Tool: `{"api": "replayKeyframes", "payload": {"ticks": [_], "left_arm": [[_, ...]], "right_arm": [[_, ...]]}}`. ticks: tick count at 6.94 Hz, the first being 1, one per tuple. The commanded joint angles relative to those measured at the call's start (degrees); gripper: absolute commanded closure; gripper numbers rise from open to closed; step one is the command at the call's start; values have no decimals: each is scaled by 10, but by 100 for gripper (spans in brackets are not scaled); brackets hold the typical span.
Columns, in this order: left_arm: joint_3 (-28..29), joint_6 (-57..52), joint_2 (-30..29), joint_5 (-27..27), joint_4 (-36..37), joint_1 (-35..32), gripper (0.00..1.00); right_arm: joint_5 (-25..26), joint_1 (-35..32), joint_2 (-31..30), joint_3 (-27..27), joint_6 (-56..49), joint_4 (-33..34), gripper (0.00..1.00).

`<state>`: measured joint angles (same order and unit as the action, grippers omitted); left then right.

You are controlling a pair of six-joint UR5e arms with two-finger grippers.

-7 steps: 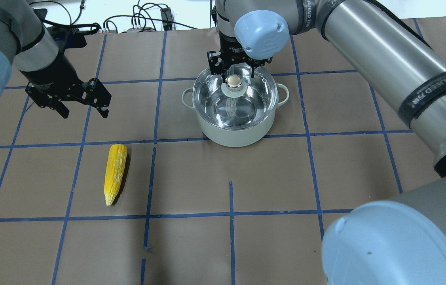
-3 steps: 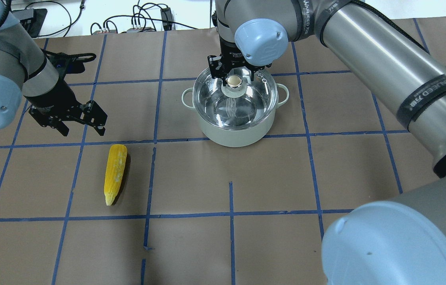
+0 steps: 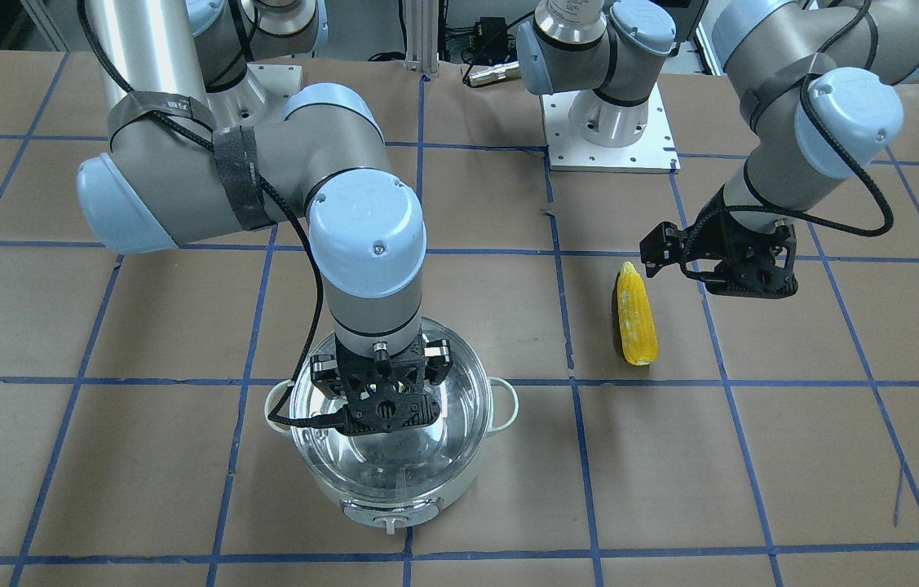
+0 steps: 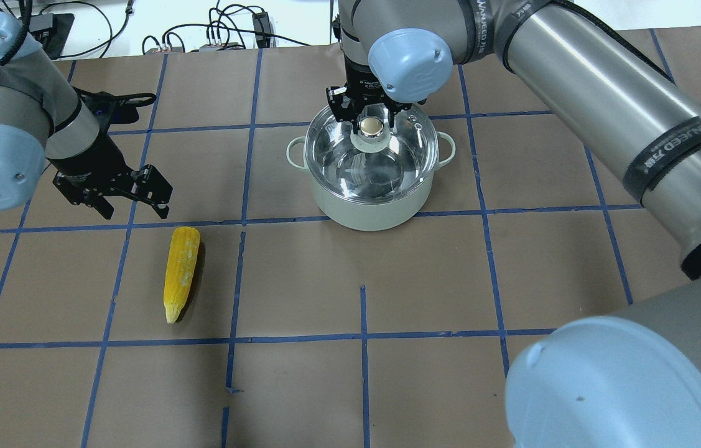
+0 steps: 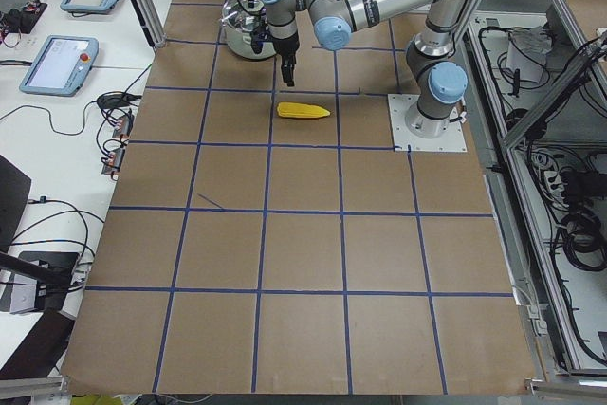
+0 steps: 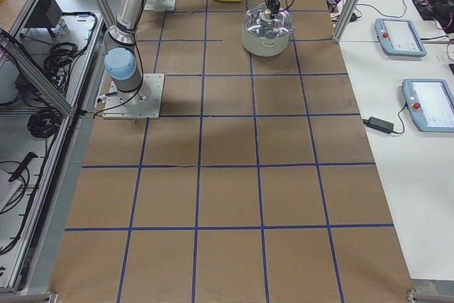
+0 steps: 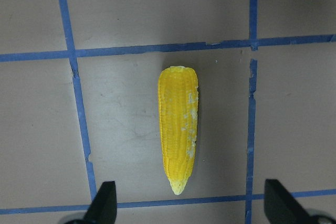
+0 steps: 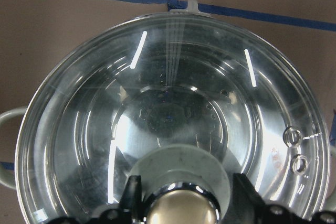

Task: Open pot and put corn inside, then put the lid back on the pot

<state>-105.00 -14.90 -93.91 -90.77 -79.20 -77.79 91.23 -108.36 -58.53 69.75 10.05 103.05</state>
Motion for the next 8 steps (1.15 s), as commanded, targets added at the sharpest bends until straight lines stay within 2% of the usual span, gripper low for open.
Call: {"api": "replayKeyframes", "payload": {"ticks": [1, 5, 6, 7, 8], "left_arm": [[-3, -1, -11, 0, 0, 1, 0], [-17, -2, -20, 2, 1, 1, 0], [-36, -7, -28, 2, 40, 0, 0], [-57, -4, -34, 2, 93, -1, 0], [-65, -3, -34, 2, 103, -2, 0]], "right_arm": [[0, -13, 3, -2, 3, 3, 33], [3, -26, 13, -5, 9, 19, 37], [7, -26, 12, -5, 5, 18, 41], [11, -26, 12, -6, 3, 18, 54], [11, -26, 12, -6, 3, 18, 64]]}}
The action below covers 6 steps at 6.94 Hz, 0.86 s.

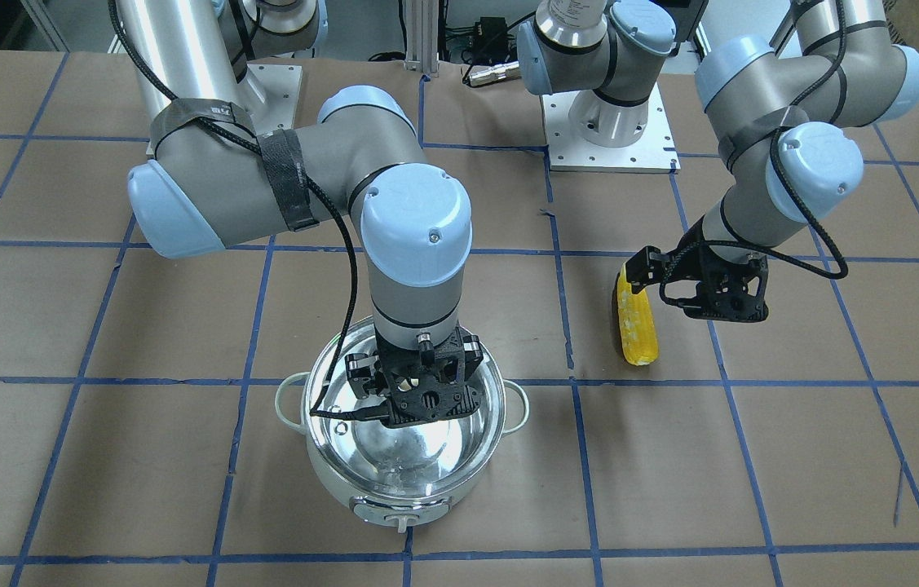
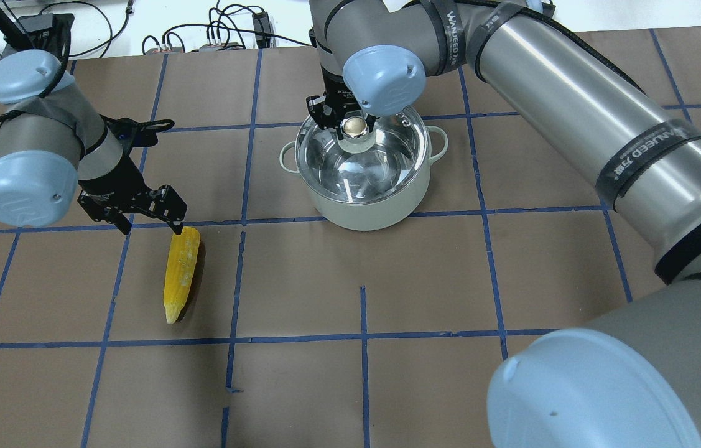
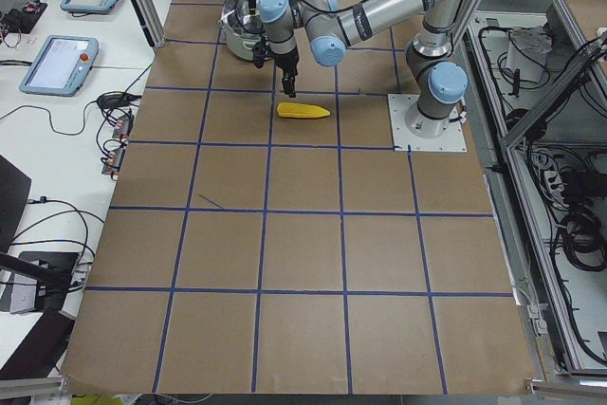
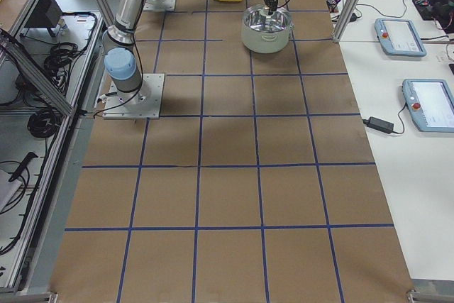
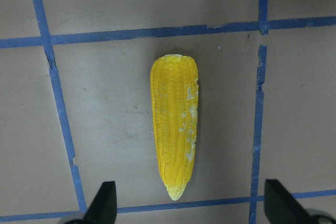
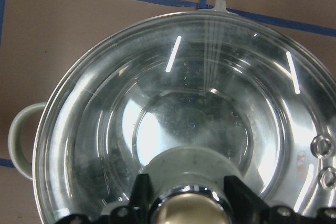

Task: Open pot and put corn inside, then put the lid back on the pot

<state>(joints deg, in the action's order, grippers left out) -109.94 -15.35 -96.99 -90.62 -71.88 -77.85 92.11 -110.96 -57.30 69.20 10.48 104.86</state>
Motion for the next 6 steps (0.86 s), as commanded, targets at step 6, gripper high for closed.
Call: {"api": "replayKeyframes", "payload": {"ticks": [6], "left_arm": [[-58, -3, -20, -2, 84, -1, 0]], "right_arm": [[9, 8, -1, -17, -13, -9, 92]]}}
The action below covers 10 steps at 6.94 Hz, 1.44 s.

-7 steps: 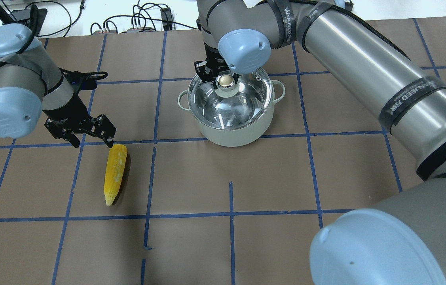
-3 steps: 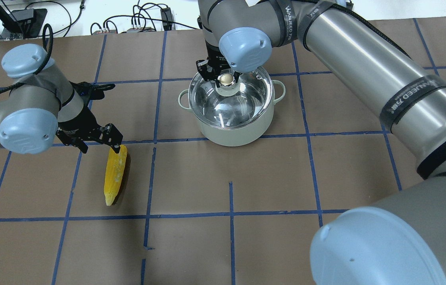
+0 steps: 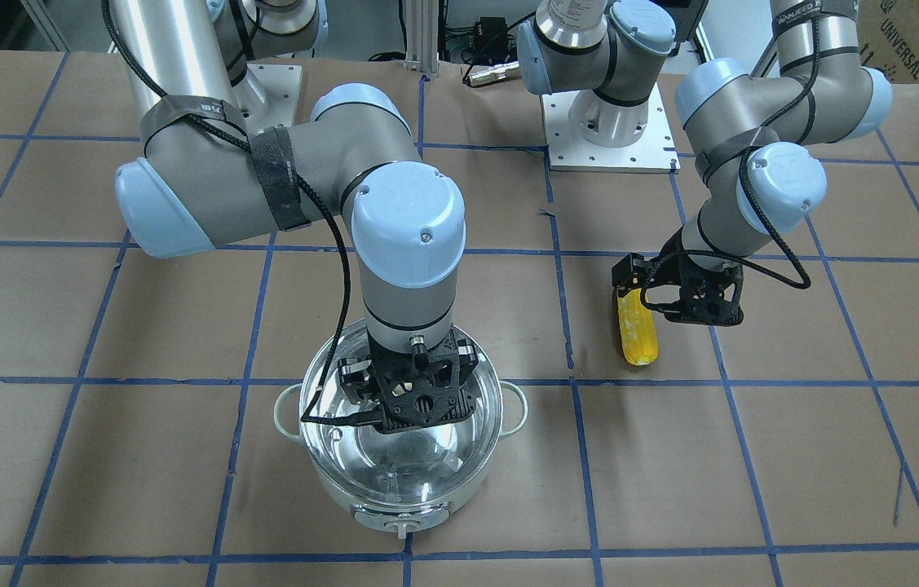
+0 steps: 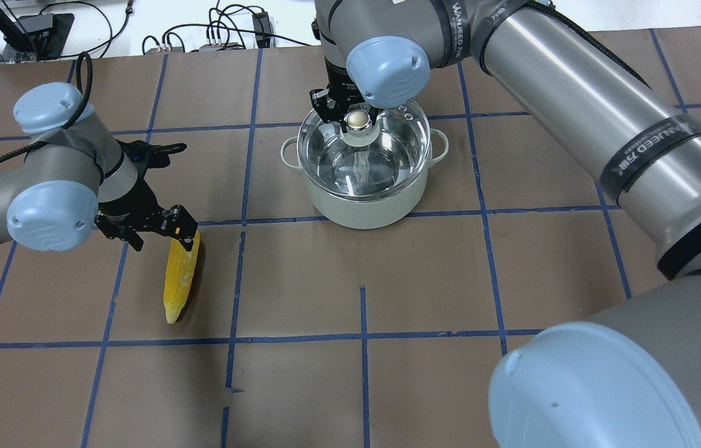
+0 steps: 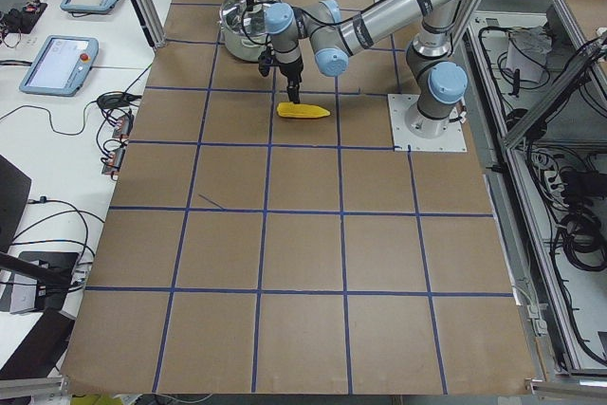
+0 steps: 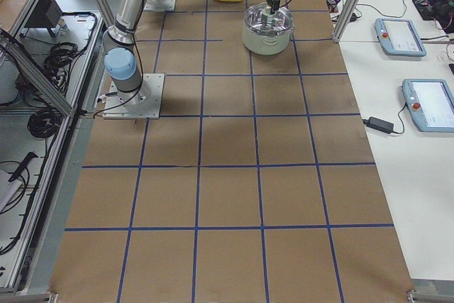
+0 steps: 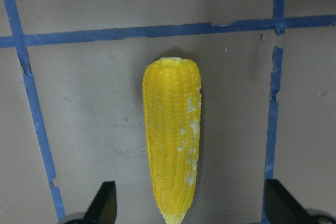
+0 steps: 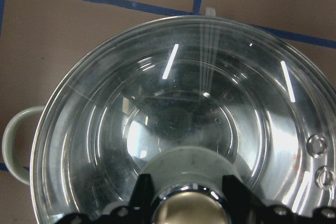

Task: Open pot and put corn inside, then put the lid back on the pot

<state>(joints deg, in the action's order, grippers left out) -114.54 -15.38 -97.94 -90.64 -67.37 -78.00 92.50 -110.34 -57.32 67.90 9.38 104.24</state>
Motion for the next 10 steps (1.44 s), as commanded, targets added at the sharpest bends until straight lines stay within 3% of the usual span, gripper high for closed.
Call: {"api": "replayKeyframes", "payload": {"ticks": [1, 5, 6, 7, 8, 9, 10], "left_arm": [[-26, -2, -32, -1, 63, 0, 0], [-58, -4, -72, -2, 158, 0, 2], [-59, -4, -77, -2, 163, 0, 12], [-58, -14, -78, -26, 165, -1, 52], [-58, -13, -80, -36, 167, -1, 80], [-52, -5, -76, -32, 164, -7, 90], [-35, 14, -64, -27, 156, -14, 91]], "right_arm": [[6, 3, -4, -8, -6, -4, 92], [3, 42, -24, -93, -62, -131, 93], [-3, 79, -35, -104, -92, -152, 94], [-5, 121, -45, -109, -134, -163, 94], [-5, 169, -48, -116, -186, -174, 94], [-4, 205, -49, -125, -216, -188, 94], [-4, 228, -48, -131, -238, -193, 94]]}}
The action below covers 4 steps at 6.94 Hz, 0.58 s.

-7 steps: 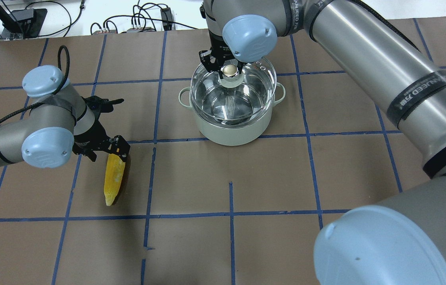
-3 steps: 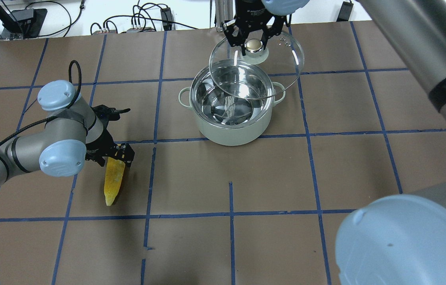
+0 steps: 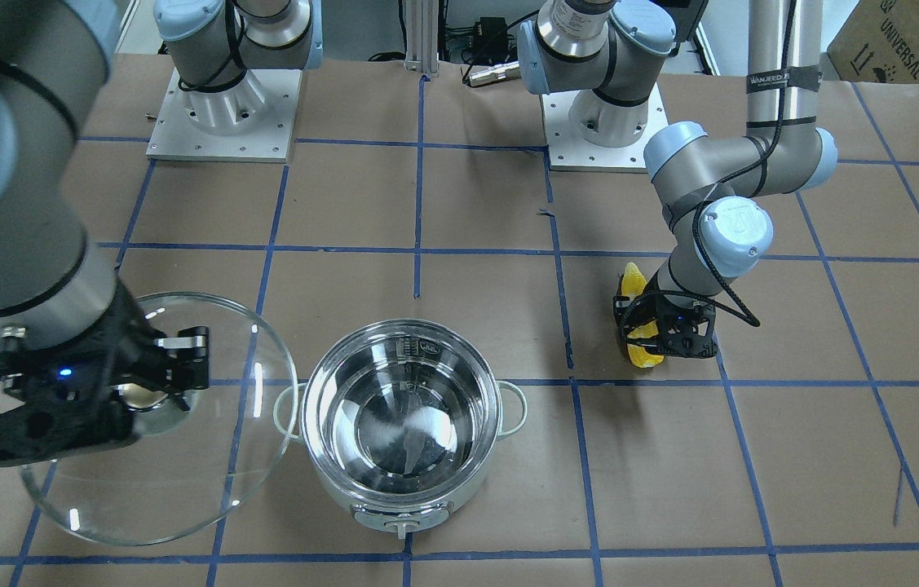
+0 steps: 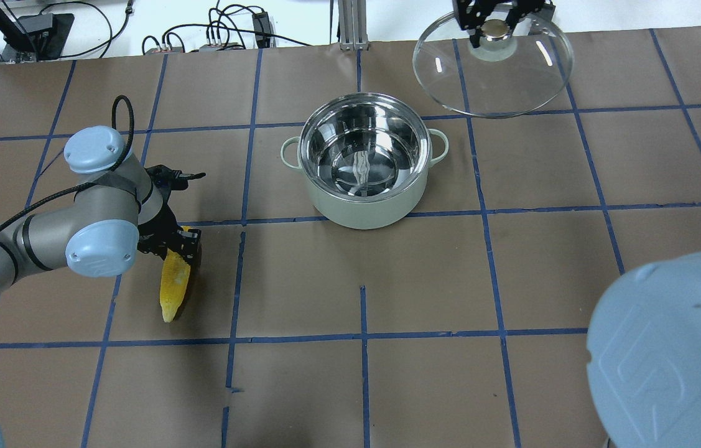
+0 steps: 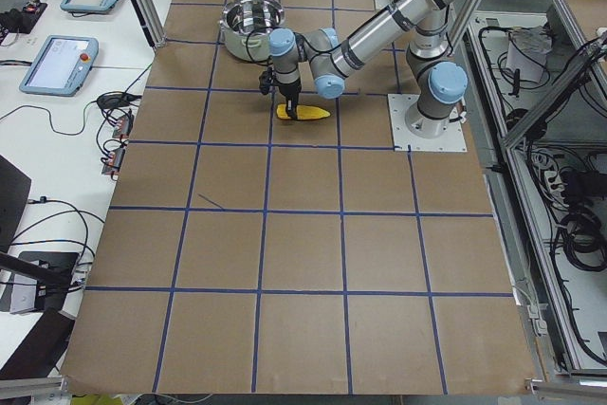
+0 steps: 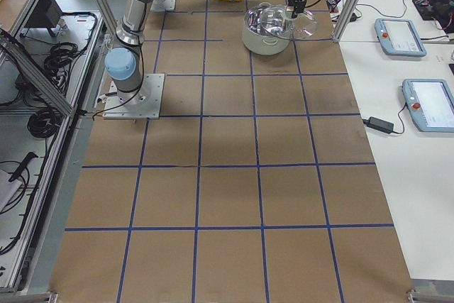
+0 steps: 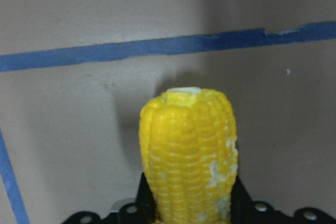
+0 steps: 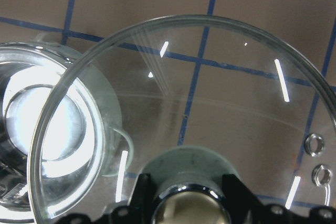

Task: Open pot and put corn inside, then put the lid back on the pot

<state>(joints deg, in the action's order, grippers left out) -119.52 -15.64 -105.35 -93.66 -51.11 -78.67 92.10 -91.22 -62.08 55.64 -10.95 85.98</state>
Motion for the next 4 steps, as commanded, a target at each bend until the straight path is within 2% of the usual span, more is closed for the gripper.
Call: {"api": "replayKeyframes", "payload": {"ticks": [1, 3, 4], "left_arm": [[55, 61, 21, 30, -68, -16, 91], [185, 142, 16, 46, -193, -75, 91], [243, 179, -3, 48, -228, -104, 91]], "right_arm": [[0, 52, -1, -9, -36, -11, 94], [-2, 62, 3, -9, -35, -8, 93], [-3, 63, 5, -9, -35, -8, 93]]}}
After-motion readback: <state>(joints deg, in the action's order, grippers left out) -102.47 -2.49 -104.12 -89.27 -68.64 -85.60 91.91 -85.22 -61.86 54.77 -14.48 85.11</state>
